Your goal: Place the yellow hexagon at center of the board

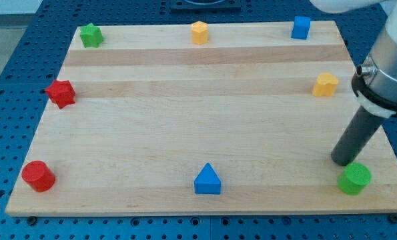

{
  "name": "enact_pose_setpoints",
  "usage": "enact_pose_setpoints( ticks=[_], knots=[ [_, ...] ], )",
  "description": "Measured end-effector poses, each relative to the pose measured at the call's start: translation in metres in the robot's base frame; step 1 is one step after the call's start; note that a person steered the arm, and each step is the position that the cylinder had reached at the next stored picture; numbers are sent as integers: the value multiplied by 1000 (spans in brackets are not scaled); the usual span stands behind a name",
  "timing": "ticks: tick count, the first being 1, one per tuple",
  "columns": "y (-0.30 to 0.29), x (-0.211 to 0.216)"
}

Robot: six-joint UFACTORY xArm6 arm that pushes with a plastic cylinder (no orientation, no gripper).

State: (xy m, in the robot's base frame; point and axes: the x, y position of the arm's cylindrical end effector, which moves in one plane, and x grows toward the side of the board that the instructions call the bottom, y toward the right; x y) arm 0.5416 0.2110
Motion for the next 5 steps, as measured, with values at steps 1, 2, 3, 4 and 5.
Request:
enact_pose_setpoints(
  ticks=[1, 2, 3, 4, 5],
  knots=[
    [0, -12],
    [-34, -29],
    [-88, -78],
    [-87, -130],
    [-71, -189]
  ],
)
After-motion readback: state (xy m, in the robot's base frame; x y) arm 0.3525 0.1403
